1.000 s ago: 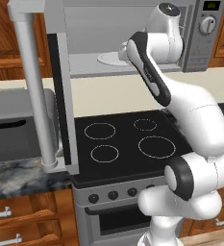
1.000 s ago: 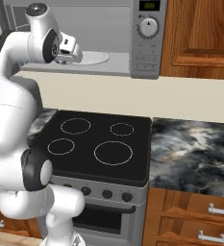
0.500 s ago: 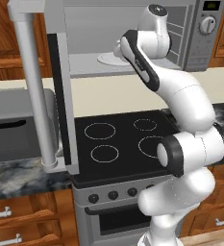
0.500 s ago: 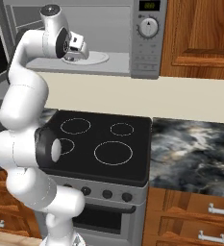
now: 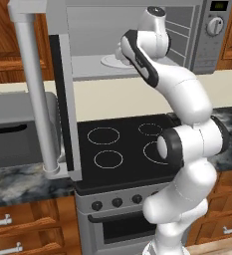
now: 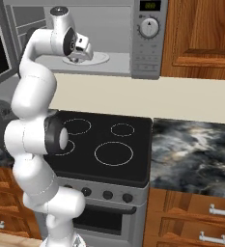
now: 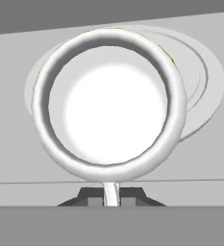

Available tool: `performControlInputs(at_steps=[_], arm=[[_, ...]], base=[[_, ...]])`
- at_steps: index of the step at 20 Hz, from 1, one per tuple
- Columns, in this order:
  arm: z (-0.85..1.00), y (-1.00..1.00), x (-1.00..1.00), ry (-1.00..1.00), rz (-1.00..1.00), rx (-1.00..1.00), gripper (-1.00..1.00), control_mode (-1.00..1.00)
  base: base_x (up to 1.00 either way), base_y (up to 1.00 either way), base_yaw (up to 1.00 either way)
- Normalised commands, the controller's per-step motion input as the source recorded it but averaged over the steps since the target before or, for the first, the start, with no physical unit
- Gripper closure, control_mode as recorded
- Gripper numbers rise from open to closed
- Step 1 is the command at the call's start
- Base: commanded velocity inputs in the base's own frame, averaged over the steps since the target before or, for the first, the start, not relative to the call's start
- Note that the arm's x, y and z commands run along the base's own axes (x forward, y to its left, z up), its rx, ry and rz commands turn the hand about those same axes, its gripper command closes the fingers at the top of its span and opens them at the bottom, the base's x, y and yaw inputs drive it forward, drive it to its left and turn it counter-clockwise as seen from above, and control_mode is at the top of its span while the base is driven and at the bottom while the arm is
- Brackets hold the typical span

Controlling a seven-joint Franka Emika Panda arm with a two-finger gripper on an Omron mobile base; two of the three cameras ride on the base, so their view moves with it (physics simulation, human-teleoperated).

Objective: Pick the mug from the counter and place it inside the microwave. Then close the microwave.

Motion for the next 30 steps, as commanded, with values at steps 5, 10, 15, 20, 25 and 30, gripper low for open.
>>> performControlInputs(at_steps=[5,10,15,20,25,30], arm=[[-0.02,0.0,0.18,0.0,0.0,0.0,1.0,-1.0],[0.0,0.0,0.29,0.0,0.0,0.0,1.0,-1.0],[0.0,0.0,0.39,0.0,0.0,0.0,1.0,-1.0],[0.0,0.0,0.43,0.0,0.0,0.0,1.0,-1.0],[0.0,0.0,0.15,0.0,0.0,0.0,1.0,-1.0],[0.0,0.0,0.0,0.0,0.0,0.0,1.0,-1.0]], base=[[0.0,0.0,0.0],[0.0,0.0,0.0],[0.0,0.0,0.0],[0.0,0.0,0.0],[0.0,0.0,0.0],[0.0,0.0,0.0]])
